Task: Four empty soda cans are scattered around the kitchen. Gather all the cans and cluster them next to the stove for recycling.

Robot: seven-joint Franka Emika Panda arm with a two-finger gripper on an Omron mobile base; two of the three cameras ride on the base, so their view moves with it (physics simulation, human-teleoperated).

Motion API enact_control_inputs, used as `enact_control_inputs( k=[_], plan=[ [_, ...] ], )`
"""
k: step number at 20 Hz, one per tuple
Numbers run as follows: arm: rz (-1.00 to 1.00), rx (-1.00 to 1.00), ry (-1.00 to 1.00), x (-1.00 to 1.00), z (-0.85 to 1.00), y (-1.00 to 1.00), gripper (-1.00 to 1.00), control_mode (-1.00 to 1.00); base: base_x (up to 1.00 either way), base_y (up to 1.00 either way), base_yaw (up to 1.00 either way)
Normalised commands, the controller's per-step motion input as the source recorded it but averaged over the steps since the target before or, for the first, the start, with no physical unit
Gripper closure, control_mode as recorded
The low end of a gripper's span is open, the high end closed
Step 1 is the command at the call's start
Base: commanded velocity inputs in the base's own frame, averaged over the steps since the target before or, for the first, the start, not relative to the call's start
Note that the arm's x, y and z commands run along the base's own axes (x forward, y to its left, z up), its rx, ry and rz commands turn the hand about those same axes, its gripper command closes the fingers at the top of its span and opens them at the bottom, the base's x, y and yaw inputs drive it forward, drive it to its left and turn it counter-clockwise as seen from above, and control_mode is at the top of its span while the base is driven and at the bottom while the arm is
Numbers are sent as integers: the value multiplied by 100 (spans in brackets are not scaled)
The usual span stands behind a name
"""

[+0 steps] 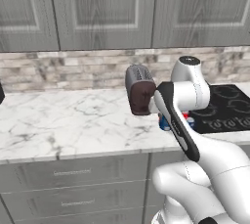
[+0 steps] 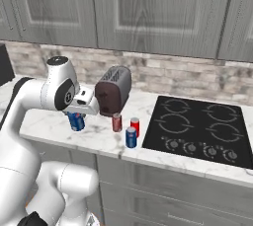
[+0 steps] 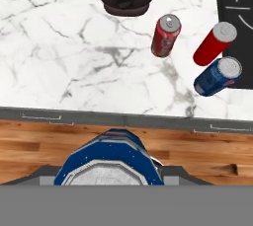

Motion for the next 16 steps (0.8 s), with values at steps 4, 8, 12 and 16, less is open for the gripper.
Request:
enact_control_inputs(
  k=[4,8,12,16],
  plan=[
    [0,0,0,0,0,0,100,100,33,-10,0],
    [0,0,0,0,0,0,100,100,36,-11,0],
    [0,0,0,0,0,0,100,100,32,-12,0],
    [0,0,0,0,0,0,100,100,22,-12,0]
  ],
)
